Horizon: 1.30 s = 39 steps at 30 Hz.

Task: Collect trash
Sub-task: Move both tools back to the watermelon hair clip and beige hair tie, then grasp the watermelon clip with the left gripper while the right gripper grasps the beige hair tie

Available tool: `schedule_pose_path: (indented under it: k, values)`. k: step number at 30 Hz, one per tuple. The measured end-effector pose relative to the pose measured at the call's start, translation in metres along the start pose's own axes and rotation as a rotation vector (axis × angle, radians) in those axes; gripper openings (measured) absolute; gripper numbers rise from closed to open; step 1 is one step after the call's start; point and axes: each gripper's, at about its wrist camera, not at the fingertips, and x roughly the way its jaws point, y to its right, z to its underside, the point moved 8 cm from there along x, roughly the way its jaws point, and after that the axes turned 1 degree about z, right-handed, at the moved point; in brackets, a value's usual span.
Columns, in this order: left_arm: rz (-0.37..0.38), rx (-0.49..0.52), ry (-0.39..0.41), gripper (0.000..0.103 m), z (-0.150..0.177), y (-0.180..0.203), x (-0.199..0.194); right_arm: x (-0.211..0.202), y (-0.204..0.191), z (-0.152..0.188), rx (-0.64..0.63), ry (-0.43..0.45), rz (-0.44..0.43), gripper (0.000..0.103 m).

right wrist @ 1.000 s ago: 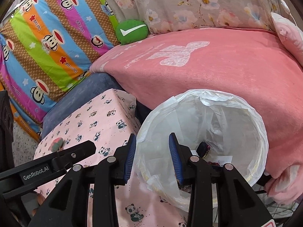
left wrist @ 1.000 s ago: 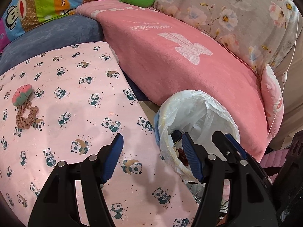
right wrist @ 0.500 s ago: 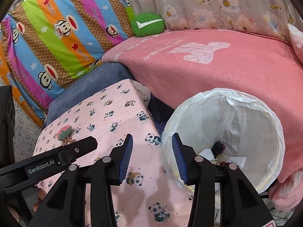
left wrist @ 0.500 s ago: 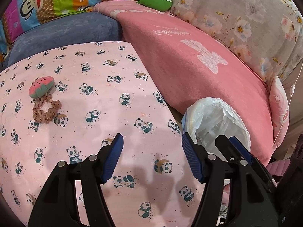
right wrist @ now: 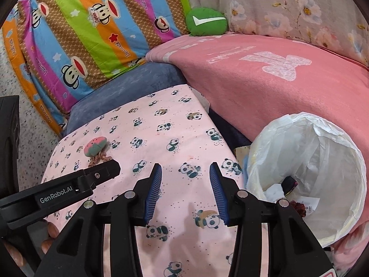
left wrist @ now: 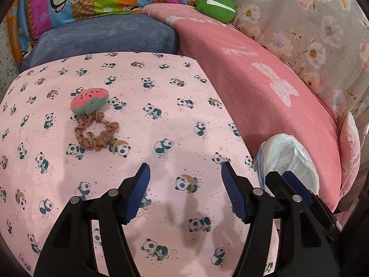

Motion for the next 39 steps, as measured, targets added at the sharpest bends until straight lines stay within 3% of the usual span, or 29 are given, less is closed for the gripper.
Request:
schedule_pose_path:
  k: [13, 21, 29, 37, 39]
  values:
    - [-0.117, -0.105, 0.027, 0.062, -0.016, -0.094, -0.009, 0.041, -0.084, 0.01, -0.123, -0.07, -0.082, 0.043]
    - [-0.204, -0.141, 0.059, 0.078, -0.037, -0.147, -0.005, 0.078, -0.127, 0.017, -0.163, -0.13, -0.12, 0.043]
    - [-0.194, -0.127, 0.044, 0.08, -0.07, -0.168, 0.025, 0.123, -0.156, 0.016, -0.178, -0.185, -0.139, 0.043]
    - [-0.141, -0.119, -0.008, 0.079, -0.081, -0.172, 0.062, 0.157, -0.179, 0.017, -0.177, -0.228, -0.164, 0.043]
    - [-0.128, -0.116, -0.026, 0.073, -0.081, -0.173, 0.069, 0.165, -0.181, 0.02, -0.178, -0.238, -0.158, 0.043]
